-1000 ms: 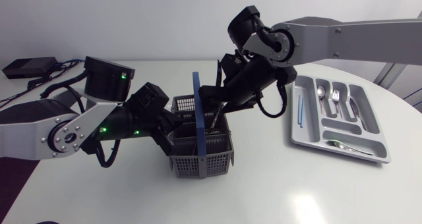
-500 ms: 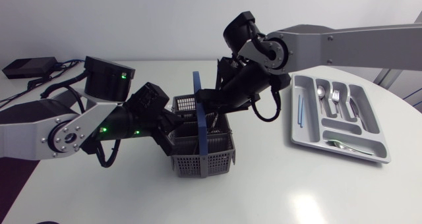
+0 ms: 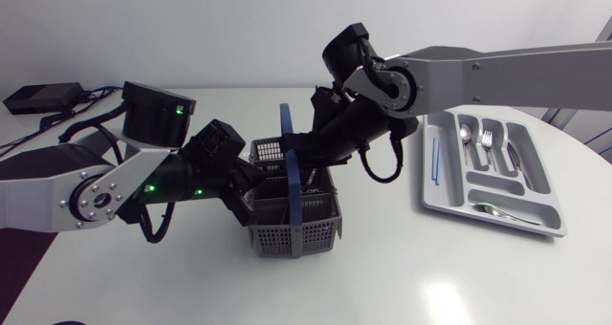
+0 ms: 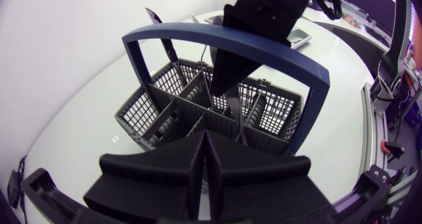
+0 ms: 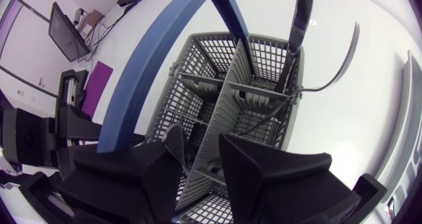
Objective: Sort the cutlery from the basket into the organizer compartments.
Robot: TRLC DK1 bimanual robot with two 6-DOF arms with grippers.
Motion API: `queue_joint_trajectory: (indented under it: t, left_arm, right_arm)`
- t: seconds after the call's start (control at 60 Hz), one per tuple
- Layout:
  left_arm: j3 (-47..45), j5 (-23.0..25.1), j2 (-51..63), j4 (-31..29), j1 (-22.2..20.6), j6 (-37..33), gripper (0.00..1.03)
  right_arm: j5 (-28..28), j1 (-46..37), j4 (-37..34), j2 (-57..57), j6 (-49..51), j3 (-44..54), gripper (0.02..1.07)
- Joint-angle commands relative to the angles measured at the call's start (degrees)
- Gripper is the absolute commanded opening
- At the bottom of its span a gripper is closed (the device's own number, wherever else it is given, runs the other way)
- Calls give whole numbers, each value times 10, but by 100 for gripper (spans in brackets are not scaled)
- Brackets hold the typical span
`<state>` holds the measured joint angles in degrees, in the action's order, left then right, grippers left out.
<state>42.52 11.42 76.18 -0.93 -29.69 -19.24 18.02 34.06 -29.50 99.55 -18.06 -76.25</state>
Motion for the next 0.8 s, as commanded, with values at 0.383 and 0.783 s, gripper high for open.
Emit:
queue_joint_trajectory:
  t: [0.383,0.783]
  left_arm:
    - [8,-5,-5,3,2,11,4]
    - [13,42,-23,-50,-24,5,4]
  right_arm:
    - [13,-8,-5,-24,-20,35,16]
    - [32,-11,1,-53,-4,51,7]
